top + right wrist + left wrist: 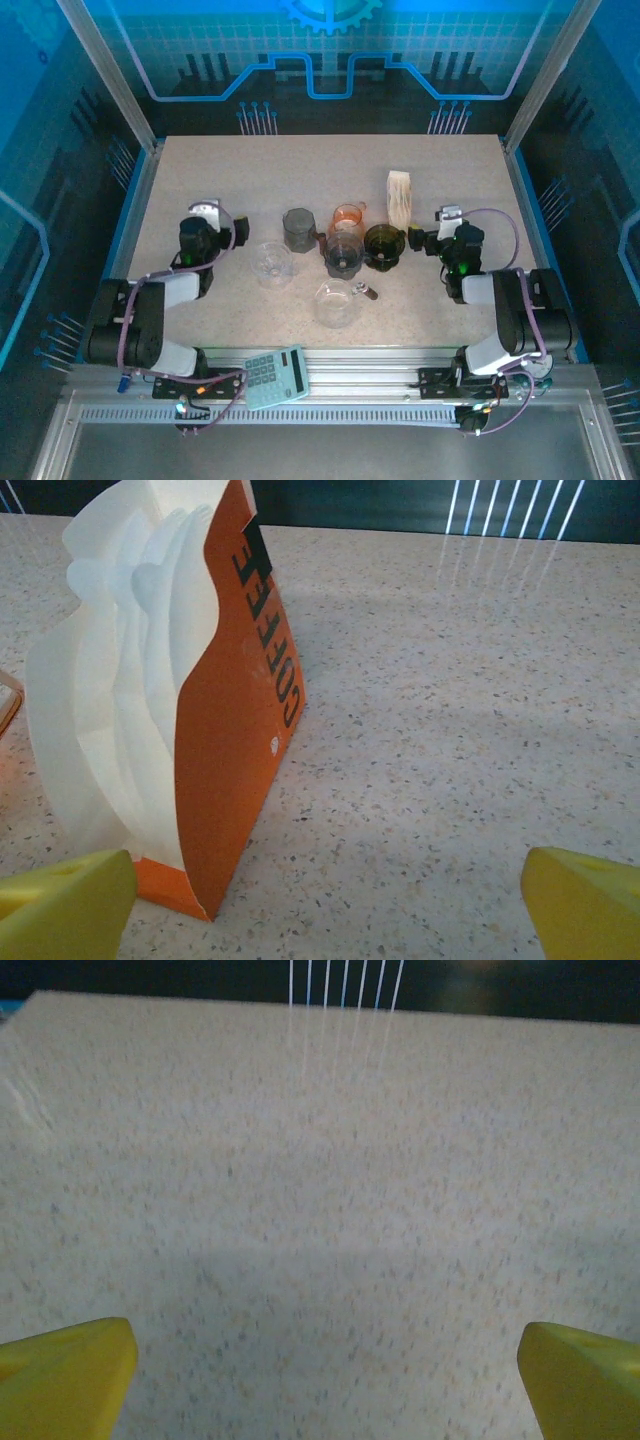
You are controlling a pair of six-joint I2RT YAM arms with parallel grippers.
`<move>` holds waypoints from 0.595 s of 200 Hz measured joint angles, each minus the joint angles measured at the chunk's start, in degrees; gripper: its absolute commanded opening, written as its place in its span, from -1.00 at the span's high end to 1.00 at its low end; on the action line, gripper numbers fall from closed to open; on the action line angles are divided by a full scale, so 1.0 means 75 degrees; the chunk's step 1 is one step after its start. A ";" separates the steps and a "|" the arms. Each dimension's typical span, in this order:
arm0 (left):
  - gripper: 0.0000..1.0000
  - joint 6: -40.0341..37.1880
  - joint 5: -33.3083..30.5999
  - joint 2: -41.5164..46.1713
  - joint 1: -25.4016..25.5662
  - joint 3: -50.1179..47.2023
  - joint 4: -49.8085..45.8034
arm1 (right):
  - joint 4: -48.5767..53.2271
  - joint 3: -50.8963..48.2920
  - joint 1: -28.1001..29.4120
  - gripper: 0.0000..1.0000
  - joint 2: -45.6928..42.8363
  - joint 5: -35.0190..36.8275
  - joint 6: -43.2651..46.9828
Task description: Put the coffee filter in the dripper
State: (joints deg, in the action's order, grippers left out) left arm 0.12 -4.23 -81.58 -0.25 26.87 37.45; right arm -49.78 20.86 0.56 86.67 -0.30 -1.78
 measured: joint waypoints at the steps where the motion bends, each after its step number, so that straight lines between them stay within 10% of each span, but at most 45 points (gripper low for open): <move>1: -0.98 0.0000 0.0000 0.0026 0.0000 0.0052 -0.0064 | -0.0003 -0.0003 0.0000 -0.99 0.0000 0.0000 -0.0003; 76: -0.98 0.1032 -0.0079 0.1454 0.0000 0.0842 -0.1361 | 0.0915 0.0198 -0.0035 -0.99 -0.0880 0.0332 -0.0268; 119: -0.98 0.3523 -0.1026 0.2057 -0.0026 0.0880 -0.1915 | 0.2398 0.0871 0.0017 -0.99 -0.1492 0.2157 -0.0982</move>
State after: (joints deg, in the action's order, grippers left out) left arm 26.55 -11.92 -66.15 -0.45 33.47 23.09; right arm -31.79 27.40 0.69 75.48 15.88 -9.15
